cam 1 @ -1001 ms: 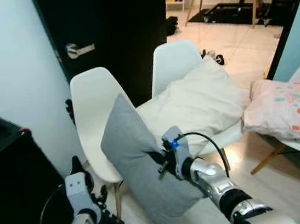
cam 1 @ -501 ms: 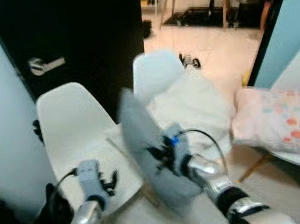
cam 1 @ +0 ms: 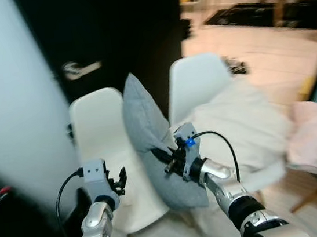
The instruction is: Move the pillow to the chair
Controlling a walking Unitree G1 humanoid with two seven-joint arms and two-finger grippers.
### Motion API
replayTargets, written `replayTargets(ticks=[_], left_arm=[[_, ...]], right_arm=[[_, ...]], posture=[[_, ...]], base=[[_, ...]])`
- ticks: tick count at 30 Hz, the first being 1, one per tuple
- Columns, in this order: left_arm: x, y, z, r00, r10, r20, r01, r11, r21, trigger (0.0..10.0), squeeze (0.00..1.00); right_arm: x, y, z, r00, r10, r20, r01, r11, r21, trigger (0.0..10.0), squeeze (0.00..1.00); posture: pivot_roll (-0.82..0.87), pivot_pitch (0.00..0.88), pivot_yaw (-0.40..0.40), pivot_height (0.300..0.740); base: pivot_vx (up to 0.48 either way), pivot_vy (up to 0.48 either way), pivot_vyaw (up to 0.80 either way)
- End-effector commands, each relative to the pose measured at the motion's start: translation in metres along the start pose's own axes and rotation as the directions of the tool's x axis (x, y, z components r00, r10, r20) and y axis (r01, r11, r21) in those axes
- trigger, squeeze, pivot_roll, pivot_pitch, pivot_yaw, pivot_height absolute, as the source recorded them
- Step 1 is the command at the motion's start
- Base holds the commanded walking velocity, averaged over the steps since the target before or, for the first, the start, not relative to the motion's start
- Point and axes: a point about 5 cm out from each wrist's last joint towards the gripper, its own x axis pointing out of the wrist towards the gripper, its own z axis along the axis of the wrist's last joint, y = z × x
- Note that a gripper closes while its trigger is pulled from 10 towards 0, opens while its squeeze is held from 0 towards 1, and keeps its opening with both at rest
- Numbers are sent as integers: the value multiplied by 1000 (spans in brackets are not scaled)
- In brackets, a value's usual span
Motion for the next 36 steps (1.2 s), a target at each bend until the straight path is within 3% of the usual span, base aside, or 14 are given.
replayTargets(ticks=[1, 5, 7, 14, 22, 25, 36], left_arm=[[-1, 1, 2, 1000, 3, 14, -3, 1000, -18, 10000, 0], [0, 2, 4, 1000, 11, 20, -11, 1000, -16, 10000, 0], [2, 4, 6, 999, 33, 16, -33, 999, -17, 10000, 0], [3, 1, 8, 999, 17, 27, -17, 1000, -11, 10000, 0], [3, -3, 8, 1000, -8, 16, 8, 999, -40, 10000, 0], [7, -2, 18, 998, 26, 55, -24, 999, -42, 10000, 0], [12, 6, 47, 988, 29, 154, -38, 998, 56, 10000, 0]], right_arm=[[9, 8, 9, 997, 61, 36, -60, 998, -19, 10000, 0], [9, 9, 9, 998, 55, 34, -54, 998, -22, 10000, 0], [10, 1, 8, 999, -36, 16, 37, 999, -10, 10000, 0], [8, -10, 3, 982, -175, -66, 174, 985, -18, 10000, 0], [8, -9, 2, 983, -172, -70, 172, 985, 6, 10000, 0], [9, -8, 0, 979, -184, -81, 186, 983, 10, 10000, 0], [18, 1, -2, 983, -155, -103, 161, 986, 51, 10000, 0]], posture=[[141, 0, 19, 740], [140, 0, 18, 740], [140, 0, 19, 740], [139, 0, 17, 740], [136, 0, 17, 740], [136, 0, 11, 740], [132, 0, 4, 735]], base=[[0, -435, 788], [0, -439, 788], [0, -217, 394], [0, 0, 0], [0, -212, 0], [0, 0, 0], [0, 0, 0]])
